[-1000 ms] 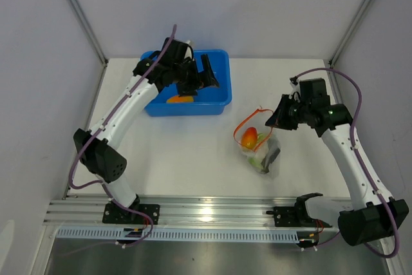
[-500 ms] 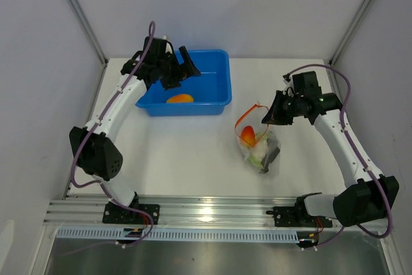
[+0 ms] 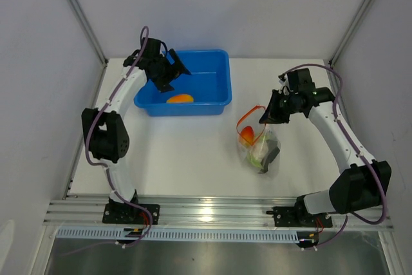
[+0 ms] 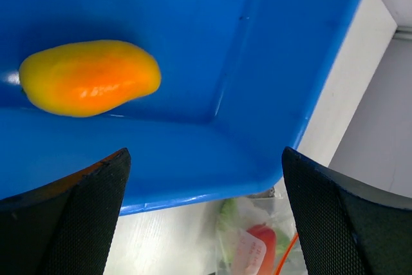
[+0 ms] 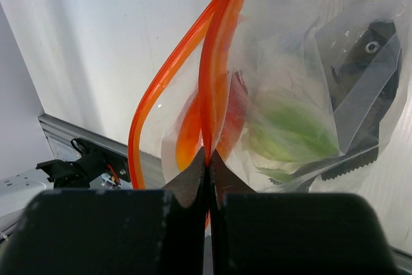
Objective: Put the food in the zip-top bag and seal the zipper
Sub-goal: Pick up the fake fruit from the bin.
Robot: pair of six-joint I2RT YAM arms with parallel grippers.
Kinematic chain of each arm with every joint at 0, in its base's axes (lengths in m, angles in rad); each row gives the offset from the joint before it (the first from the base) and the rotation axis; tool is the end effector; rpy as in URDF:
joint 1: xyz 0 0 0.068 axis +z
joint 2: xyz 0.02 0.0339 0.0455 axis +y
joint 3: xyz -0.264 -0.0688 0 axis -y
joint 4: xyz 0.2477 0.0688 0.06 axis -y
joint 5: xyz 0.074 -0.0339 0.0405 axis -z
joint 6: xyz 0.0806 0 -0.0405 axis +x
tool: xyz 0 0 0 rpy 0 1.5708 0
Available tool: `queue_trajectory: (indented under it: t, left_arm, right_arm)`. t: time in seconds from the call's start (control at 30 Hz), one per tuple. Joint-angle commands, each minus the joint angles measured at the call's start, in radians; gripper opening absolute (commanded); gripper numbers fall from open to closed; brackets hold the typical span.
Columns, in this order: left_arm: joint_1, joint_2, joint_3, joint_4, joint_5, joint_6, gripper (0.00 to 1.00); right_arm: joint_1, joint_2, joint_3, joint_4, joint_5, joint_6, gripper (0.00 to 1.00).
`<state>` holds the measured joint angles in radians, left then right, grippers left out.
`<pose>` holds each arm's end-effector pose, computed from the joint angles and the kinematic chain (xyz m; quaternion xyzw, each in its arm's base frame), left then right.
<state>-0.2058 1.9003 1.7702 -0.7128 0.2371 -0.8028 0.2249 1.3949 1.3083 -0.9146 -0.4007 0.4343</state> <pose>0.4466 -0.1126 0.2769 -0.2327 0.8993 -0.2676 0.2561 0.2910 0.0988 0.2870 0.0427 0.9412 0.2698 0.1987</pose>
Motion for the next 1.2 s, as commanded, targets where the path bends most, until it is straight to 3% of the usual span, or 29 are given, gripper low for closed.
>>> queue_trajectory:
  t: [0.0,0.17,0.33,0.57,0.77,0.9,1.17]
  left_arm:
    - [0.014,0.038,0.086,-0.098,-0.053,-0.131,0.99]
    - [0.016,0.152,0.299,-0.356,-0.223,-0.309,0.99]
    - [0.016,0.206,0.445,-0.459,-0.334,-0.439,0.99]
    - [0.008,0.273,0.431,-0.534,-0.272,-0.648,0.99]
    - [-0.003,0.279,0.370,-0.501,-0.317,-0.777,0.99]
    - [-0.009,0.315,0.373,-0.462,-0.341,-0.794,0.99]
    - [-0.043,0.402,0.423,-0.547,-0.349,-0.845,0.99]
  right_arm:
    - [0.001,0.024,0.049,0.002,-0.015,-0.008,0.00]
    - [0.001,0.042,0.054,0.019,-0.026,0.001,0.00]
    - [0.002,0.042,0.045,0.033,-0.024,0.011,0.00]
    - [0.002,0.032,0.008,0.049,-0.023,0.024,0.00]
    - [-0.004,0.026,-0.021,0.057,-0.021,0.021,0.00]
    - [-0.007,0.021,-0.041,0.062,-0.021,0.018,0.00]
    - [-0.032,0.024,-0.058,0.068,-0.026,0.001,0.00]
